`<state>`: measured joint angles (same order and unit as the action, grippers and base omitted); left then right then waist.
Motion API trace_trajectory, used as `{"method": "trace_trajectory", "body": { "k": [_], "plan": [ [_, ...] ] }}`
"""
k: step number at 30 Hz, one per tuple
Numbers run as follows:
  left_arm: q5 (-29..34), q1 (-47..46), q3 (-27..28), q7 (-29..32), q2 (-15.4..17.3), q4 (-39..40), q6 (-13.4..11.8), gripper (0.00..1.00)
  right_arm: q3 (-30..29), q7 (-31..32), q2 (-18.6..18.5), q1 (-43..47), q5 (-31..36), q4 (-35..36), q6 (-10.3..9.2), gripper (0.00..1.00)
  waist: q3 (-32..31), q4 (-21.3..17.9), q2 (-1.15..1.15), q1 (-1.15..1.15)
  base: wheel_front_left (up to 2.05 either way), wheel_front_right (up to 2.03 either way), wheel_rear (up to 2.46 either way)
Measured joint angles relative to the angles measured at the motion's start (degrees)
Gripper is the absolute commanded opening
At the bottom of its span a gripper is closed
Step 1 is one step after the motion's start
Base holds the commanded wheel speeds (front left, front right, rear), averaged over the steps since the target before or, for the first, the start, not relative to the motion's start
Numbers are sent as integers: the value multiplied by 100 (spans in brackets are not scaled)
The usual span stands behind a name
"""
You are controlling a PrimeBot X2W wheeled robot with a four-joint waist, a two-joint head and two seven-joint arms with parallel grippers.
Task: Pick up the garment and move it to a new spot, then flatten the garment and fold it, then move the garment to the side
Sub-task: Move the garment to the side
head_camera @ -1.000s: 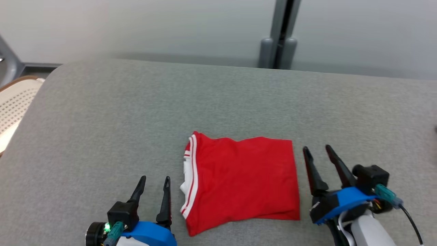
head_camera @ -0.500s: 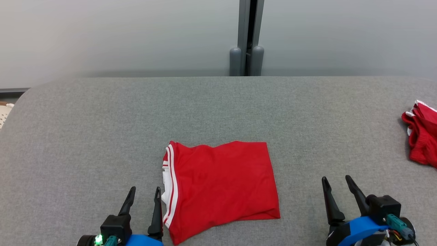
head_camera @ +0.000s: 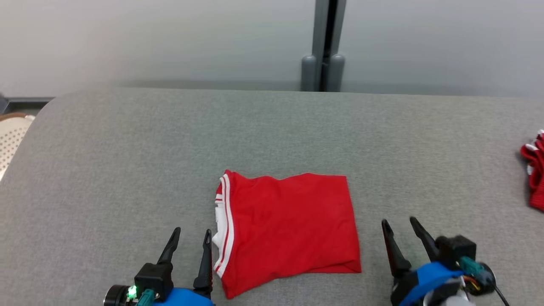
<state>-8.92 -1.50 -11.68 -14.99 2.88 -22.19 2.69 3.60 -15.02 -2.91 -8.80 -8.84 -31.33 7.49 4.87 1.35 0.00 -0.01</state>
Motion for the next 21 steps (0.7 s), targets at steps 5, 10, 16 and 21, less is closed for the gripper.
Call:
{"method": "trace_trajectory", "body": {
  "k": [5,10,16,21],
  "plan": [
    [-41,-120,-90,0,1,-27,34,100,249,2,0,-817,86,-725,0,100,157,316,0,0,0,0,0],
    [-58,-122,-148,0,-1,-111,48,100,326,261,4,-1522,222,-1662,0,100,298,690,0,1,0,0,0],
    [-92,-95,-105,0,3,-149,56,100,483,592,-33,-1778,149,-2473,-1,0,389,992,0,1,0,0,0],
    [-98,-42,-10,0,5,-120,42,100,486,214,80,-1809,112,-2700,19,0,379,767,0,1,0,0,0]
  ]
}}
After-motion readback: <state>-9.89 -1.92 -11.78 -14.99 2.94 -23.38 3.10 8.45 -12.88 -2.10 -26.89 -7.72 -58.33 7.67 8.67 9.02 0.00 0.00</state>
